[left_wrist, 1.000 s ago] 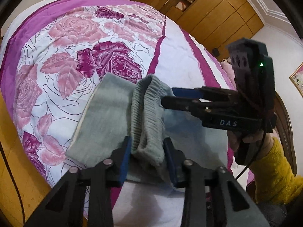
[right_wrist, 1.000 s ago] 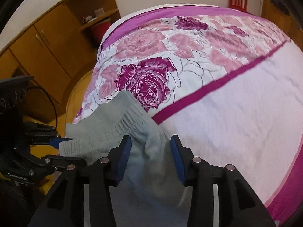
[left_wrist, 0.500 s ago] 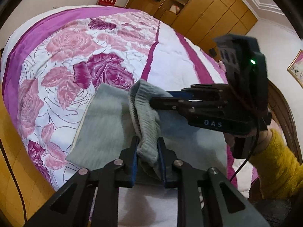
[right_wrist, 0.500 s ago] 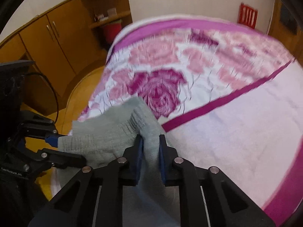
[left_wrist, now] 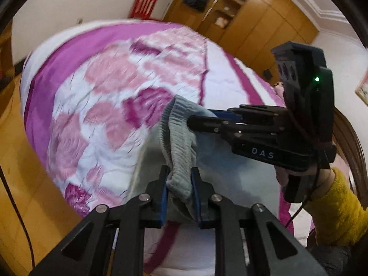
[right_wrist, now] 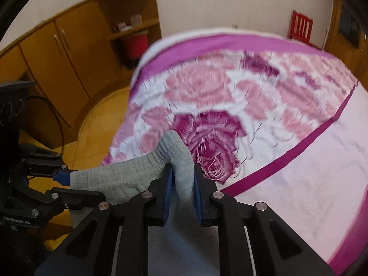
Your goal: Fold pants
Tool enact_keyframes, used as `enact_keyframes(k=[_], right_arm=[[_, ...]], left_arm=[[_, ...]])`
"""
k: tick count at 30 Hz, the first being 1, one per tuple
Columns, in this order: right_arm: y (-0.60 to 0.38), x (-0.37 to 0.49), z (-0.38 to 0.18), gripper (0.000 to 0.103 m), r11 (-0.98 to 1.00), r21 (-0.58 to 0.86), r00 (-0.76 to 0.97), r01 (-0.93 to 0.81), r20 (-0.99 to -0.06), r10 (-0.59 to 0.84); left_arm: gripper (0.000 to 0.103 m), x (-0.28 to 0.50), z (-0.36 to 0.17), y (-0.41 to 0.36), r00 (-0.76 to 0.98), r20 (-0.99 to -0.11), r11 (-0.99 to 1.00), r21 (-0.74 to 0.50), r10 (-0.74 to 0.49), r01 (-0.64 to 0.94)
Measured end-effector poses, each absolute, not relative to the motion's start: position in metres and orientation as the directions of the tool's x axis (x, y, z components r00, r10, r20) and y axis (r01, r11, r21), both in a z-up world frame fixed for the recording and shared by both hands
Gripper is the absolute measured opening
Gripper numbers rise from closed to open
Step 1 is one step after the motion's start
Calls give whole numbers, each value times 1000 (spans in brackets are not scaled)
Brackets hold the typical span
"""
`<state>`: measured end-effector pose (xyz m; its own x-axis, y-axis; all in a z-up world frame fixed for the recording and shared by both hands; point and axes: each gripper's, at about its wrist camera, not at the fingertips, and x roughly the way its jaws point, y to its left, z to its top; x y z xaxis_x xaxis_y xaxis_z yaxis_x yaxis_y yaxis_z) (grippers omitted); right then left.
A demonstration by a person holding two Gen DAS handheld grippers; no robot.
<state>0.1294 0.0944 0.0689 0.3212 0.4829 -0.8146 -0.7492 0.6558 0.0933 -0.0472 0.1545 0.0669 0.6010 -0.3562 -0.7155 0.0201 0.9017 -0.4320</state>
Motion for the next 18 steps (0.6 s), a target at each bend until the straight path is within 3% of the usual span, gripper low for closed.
enact_keyframes(k=[4, 8, 13, 18], right_arm=[[97, 139, 47, 26, 692, 150, 283, -706, -836, 470], [80, 138, 64, 27, 718, 200, 304, -667, -807, 507], [29, 122, 103, 35, 768, 224, 409, -600, -739, 535], [-37, 95, 107, 36, 855, 212, 493, -473, -740, 457]], left_arm=[[24, -43, 35, 168, 544, -770, 902, -429, -335, -52], [41, -50, 36, 172, 544, -788, 925, -376, -289, -54], [41, -60, 61, 170, 575, -788, 956, -290, -218, -34], [41, -63, 90, 162, 621, -760, 971, -241, -191, 3]])
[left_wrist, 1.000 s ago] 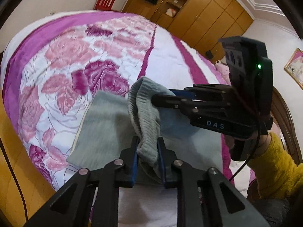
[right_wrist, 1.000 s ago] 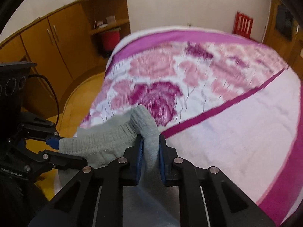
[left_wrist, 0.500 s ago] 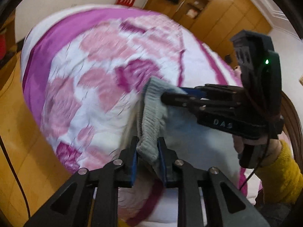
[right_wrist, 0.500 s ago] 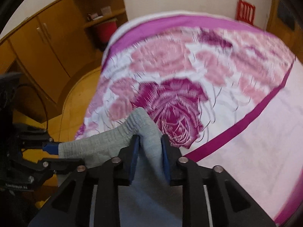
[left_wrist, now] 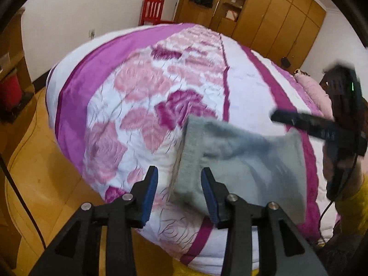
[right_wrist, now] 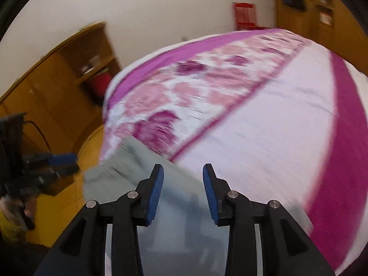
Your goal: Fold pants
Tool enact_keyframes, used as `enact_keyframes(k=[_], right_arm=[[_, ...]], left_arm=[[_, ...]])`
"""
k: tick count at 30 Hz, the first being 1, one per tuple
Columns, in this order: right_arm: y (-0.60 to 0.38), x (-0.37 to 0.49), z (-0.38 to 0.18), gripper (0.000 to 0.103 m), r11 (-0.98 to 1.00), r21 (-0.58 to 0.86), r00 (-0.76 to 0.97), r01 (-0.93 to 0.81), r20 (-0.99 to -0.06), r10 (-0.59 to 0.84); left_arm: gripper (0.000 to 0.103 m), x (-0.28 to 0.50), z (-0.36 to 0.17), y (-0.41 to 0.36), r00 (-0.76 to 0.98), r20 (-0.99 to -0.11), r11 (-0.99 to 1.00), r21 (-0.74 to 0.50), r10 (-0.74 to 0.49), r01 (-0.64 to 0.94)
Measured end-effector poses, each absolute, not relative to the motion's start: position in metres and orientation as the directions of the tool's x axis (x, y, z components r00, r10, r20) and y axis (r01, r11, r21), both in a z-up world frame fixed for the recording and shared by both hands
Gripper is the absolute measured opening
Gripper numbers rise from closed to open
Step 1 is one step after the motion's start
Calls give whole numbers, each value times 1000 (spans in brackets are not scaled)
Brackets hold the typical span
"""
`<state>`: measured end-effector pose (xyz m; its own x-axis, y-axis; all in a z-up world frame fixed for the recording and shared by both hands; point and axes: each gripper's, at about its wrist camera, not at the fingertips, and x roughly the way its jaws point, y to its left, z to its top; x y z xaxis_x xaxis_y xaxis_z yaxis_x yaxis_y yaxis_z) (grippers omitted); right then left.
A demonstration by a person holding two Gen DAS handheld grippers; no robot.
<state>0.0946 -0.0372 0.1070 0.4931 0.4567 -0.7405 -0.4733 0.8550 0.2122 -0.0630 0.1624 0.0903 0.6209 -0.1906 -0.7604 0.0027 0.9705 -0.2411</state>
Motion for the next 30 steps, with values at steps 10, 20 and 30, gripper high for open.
enact_keyframes(k=[10, 20, 30], right_arm=[[-130, 64, 70, 36, 942, 253, 552, -223, -763, 336], [-134, 108, 32, 25, 967, 189, 557, -171, -791, 253], [-141, 109, 38, 25, 958, 249, 561, -140, -777, 284]], left_arm=[[20, -7, 79, 107, 580, -747, 941, -318, -325, 117], [4, 47, 27, 102, 521, -815, 965, -249, -255, 83], [3, 39, 33, 115, 507, -810, 949, -308, -296, 62]])
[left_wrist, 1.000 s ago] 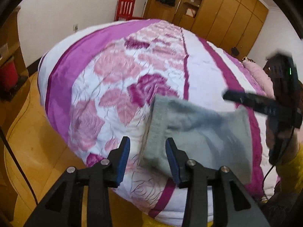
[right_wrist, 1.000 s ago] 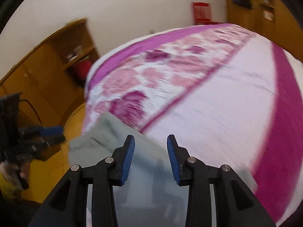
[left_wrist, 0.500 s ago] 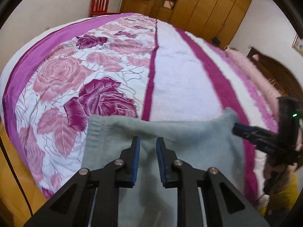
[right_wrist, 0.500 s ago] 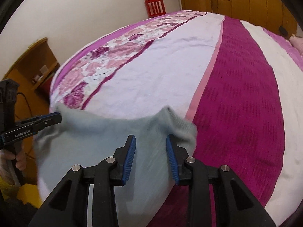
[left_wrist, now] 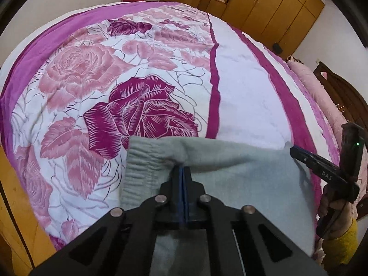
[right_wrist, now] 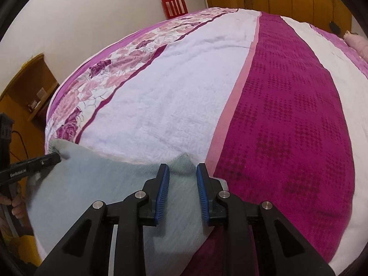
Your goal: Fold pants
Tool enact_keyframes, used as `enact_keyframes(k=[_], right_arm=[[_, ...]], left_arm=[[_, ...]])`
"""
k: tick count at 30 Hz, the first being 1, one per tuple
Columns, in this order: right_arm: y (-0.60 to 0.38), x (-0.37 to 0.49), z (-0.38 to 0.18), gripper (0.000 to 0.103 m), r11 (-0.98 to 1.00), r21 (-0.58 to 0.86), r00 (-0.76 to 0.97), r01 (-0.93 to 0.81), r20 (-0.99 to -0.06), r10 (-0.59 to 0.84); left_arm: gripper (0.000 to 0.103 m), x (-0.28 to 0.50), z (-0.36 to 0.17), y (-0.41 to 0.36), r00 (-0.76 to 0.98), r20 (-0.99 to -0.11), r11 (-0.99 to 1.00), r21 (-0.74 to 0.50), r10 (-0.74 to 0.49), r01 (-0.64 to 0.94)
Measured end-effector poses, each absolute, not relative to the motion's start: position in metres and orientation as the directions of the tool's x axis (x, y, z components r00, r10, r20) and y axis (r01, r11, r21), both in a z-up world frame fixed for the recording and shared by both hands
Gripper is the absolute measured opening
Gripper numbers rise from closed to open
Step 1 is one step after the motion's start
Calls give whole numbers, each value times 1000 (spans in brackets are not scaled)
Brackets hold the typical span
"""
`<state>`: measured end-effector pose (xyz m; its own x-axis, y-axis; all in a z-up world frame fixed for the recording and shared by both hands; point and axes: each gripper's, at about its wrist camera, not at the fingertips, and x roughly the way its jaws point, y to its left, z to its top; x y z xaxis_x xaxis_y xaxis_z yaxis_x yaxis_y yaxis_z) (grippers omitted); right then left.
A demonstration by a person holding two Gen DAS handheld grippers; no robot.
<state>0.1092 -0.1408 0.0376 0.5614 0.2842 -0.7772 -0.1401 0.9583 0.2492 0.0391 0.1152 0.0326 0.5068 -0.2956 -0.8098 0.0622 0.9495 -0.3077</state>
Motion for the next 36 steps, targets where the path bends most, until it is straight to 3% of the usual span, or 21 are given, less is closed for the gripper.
enact_keyframes(k=[3, 5, 8, 25, 30, 36], right_arm=[[-141, 97, 47, 26, 959, 251, 556, -134, -782, 283], [-142, 86, 53, 34, 959, 248, 553, -138, -784, 283], [-146, 66, 60, 39, 953, 269, 549, -137, -780, 299], [-155, -8, 39, 47, 902, 432, 442, -25, -804, 397], [-159, -5, 23, 47, 868, 496, 407, 20, -797, 446], [-159, -3, 10, 47, 841, 539, 388, 50, -786, 482]], left_arm=[[11, 24, 45, 117, 513, -809, 953, -295, -286, 66], [19, 13, 52, 119, 522, -808, 957, -283, -274, 65], [25, -3, 60, 121, 532, -802, 957, -281, -272, 66], [25, -38, 55, 119, 502, -832, 970, -231, -234, 69], [41, -45, 60, 114, 503, -830, 969, -231, -243, 88], [45, -45, 55, 105, 499, -842, 978, -177, -208, 109]])
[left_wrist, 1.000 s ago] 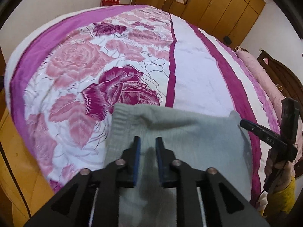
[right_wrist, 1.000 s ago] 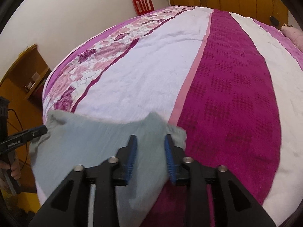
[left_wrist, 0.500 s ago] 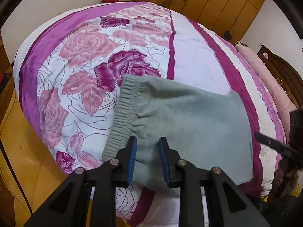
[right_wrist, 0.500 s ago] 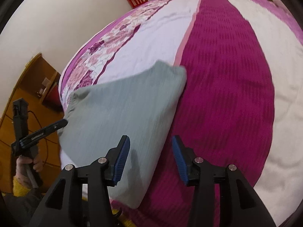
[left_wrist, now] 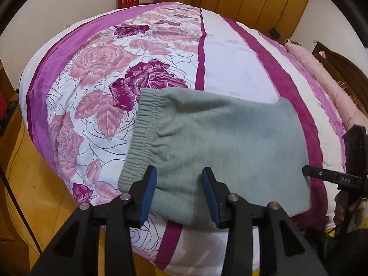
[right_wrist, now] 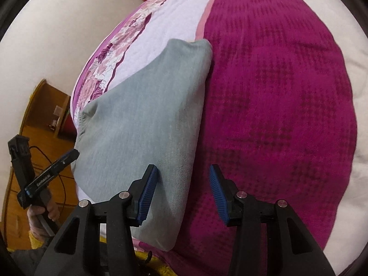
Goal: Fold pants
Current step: 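Move the right gripper to the folded pants edge, then grasp the folded pants edge with the right gripper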
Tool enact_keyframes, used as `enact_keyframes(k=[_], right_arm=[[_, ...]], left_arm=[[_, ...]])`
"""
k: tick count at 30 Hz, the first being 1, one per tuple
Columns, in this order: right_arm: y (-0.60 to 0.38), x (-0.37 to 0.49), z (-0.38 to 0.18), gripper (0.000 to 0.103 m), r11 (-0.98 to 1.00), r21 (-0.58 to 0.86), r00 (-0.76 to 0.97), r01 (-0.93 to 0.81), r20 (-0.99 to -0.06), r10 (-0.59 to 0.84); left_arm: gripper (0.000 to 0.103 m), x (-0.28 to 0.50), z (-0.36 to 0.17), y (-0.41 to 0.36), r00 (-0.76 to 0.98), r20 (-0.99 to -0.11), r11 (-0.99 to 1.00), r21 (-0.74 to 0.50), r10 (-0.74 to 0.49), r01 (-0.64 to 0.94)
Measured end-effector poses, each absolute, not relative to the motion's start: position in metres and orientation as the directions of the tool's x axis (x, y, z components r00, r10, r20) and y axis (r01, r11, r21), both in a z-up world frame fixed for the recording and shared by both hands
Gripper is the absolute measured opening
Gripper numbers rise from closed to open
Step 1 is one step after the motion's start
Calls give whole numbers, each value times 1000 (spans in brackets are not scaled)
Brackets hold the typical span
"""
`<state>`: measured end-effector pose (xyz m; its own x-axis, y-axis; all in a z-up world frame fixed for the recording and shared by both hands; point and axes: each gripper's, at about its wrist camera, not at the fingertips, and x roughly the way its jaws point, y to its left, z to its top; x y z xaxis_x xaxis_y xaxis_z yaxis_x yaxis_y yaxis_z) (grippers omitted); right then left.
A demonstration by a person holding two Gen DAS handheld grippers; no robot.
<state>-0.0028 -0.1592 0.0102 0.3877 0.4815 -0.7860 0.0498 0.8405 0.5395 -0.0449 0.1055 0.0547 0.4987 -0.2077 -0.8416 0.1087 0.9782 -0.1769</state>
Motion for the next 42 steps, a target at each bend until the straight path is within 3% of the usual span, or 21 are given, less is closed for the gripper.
enact_keyframes(k=[17, 23, 25, 42], right_arm=[[-161, -2, -8, 47, 777, 623, 376, 91, -744, 552], [-157, -8, 10, 16, 775, 631, 433, 23, -705, 562], [-155, -10, 22, 12, 784, 620, 463, -19, -690, 557], [-118, 0, 115, 10, 791, 534, 537, -298, -591, 602]], left_arm=[[51, -44, 52, 101, 500, -844, 980, -158, -196, 117], [52, -44, 53, 99, 500, -844, 981, -154, -192, 117], [52, -45, 55, 98, 506, -841, 981, -148, -190, 123], [52, -53, 67, 44, 500, -823, 943, -124, -271, 308]])
